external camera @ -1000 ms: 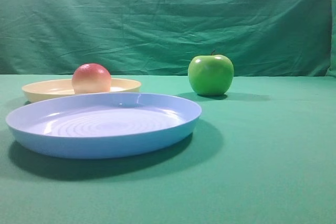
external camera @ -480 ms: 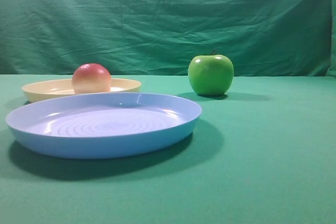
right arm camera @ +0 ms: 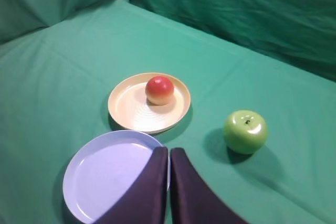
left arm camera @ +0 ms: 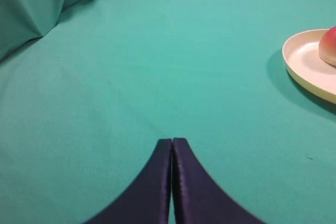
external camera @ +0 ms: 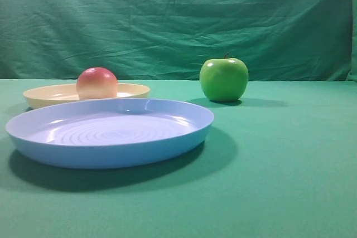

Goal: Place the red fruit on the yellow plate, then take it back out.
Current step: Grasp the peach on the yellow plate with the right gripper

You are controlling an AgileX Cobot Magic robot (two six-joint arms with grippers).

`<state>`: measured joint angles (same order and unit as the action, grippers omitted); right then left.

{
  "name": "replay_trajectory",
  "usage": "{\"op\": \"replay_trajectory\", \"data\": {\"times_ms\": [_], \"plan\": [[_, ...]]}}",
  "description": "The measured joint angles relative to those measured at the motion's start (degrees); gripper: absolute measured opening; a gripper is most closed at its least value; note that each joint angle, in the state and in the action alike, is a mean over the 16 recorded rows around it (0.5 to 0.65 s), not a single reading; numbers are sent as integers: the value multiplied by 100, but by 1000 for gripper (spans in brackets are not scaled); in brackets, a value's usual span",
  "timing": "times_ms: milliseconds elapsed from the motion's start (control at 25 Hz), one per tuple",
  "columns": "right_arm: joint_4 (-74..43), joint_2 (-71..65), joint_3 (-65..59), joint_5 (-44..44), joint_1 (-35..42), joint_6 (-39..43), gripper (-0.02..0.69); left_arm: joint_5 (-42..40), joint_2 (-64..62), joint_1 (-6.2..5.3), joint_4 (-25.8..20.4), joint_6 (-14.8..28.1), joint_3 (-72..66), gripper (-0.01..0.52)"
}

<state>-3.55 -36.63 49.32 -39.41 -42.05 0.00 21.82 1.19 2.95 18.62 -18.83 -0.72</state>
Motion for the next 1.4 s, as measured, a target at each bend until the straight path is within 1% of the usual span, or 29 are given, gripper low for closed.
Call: {"op": "replay_trajectory", "data": {"times_ms": [200, 400, 680, 840, 1120, 1400], "plan": [[-224, 418, -85, -108, 372, 264, 0, 0, 0, 0, 0, 0, 0, 0], [-181, 812, -474, 106, 1105, 459, 0, 0, 0, 0, 0, 0, 0, 0], [130, 1704, -1579, 701, 2342, 478, 0, 0, 0, 0, 0, 0, 0, 0], [243, 2381, -2369, 1002, 2865, 415, 0, 0, 0, 0, 0, 0, 0, 0], [274, 3347, -3589, 1197, 3330, 243, 0, 0, 0, 0, 0, 0, 0, 0], [283, 3707, -4487, 1318, 3483, 87, 0, 0, 0, 0, 0, 0, 0, 0]]}}
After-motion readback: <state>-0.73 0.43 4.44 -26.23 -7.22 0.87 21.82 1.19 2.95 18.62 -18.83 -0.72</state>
